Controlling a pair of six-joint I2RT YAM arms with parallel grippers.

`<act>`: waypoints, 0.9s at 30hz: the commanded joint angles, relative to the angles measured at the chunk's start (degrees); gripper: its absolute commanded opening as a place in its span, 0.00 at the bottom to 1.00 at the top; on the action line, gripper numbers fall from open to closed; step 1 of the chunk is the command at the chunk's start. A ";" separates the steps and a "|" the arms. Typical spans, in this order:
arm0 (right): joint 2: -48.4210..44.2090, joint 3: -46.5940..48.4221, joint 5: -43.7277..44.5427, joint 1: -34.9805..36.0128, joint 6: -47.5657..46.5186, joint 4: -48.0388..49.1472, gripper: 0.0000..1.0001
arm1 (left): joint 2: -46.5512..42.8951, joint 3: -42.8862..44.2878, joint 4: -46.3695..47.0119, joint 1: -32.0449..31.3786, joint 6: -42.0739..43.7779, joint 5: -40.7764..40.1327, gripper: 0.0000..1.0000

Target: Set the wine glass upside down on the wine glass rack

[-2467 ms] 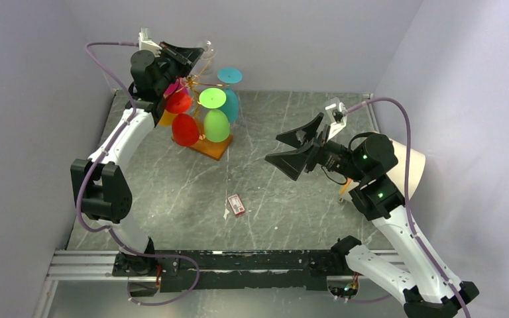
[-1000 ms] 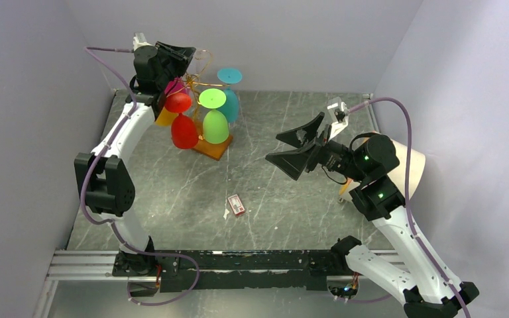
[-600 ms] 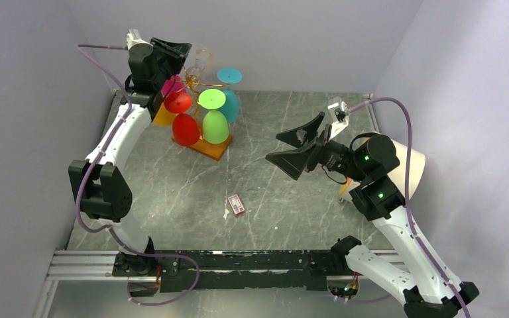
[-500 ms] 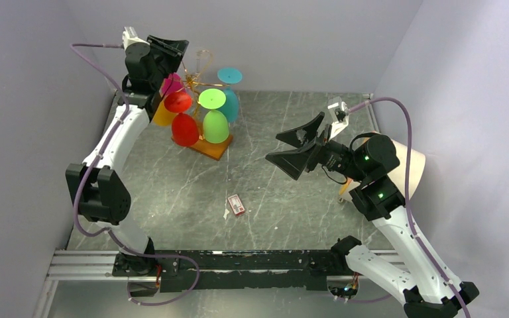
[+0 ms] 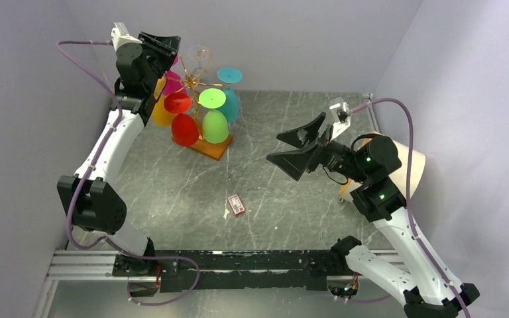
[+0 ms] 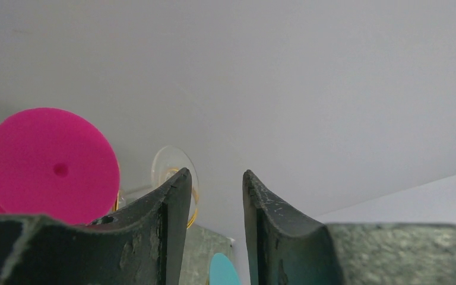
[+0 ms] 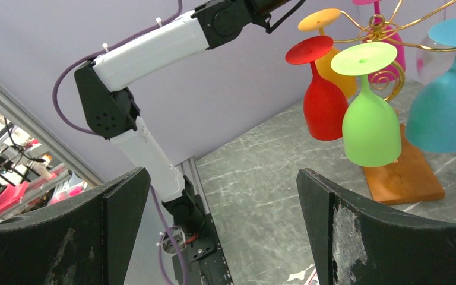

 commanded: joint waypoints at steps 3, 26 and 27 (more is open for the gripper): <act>-0.84 -0.27 1.64 0.17 -2.17 -1.21 1.00 | -5.02 -0.26 0.07 -1.42 11.17 -2.19 0.45; -4.25 -0.25 27.82 0.14 -6.37 -17.25 1.00 | -38.61 -17.66 -19.44 -3.01 40.46 17.60 1.00; -4.30 -0.25 28.06 0.13 -6.47 -17.57 1.00 | -40.08 -18.52 -20.62 -3.01 40.82 18.81 1.00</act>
